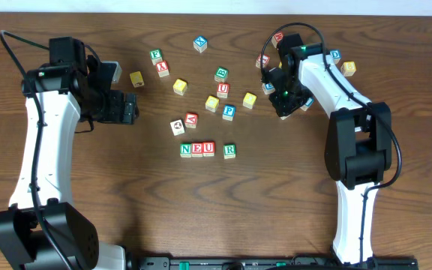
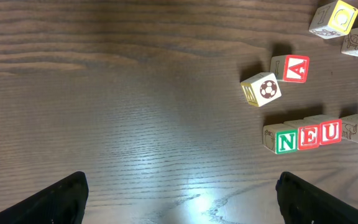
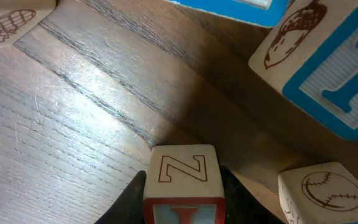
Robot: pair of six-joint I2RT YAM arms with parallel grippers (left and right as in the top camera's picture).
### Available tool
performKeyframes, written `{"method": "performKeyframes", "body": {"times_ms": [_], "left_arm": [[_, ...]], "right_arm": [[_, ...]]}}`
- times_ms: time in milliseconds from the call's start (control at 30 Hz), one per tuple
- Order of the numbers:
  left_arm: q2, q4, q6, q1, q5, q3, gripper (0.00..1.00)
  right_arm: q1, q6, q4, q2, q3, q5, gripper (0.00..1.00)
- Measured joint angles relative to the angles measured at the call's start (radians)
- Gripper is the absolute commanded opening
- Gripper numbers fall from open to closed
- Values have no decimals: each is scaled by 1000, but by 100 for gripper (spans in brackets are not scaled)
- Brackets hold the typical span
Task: Spell out NEURIPS
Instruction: 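Close the right gripper on the red I block and lift, then carry the I block toward the right end of the NEUR row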
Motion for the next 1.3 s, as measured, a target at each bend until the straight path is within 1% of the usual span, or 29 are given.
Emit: {"method": "performKeyframes", "body": {"times_ms": [100,167,267,533,867,900,933,1000,1100,1300], "left_arm": [[0,0,0,0,0,0,95],[0,0,0,0,0,0,95],[0,0,0,0,0,0,95],[0,0,0,0,0,0,95],[0,0,0,0,0,0,95],[0,0,0,0,0,0,95],[0,0,0,0,0,0,95],[0,0,0,0,0,0,95],[0,0,0,0,0,0,95],[0,0,0,0,0,0,95]], "right_arm": [[0,0,0,0,0,-6,23],[0,0,0,0,0,-9,23],[0,1,0,0,0,-10,20],[5,29,-23,0,21,-26,18],[42,108,-158,0,202,-32,16],[45,124,-173,0,220,-33,15],[48,150,-196,0,243,-34,11],[53,202,-226,0,270,-33,9],[63,321,-267,0,296,-34,2],[113,529,-343,0,296,-46,1]]}}
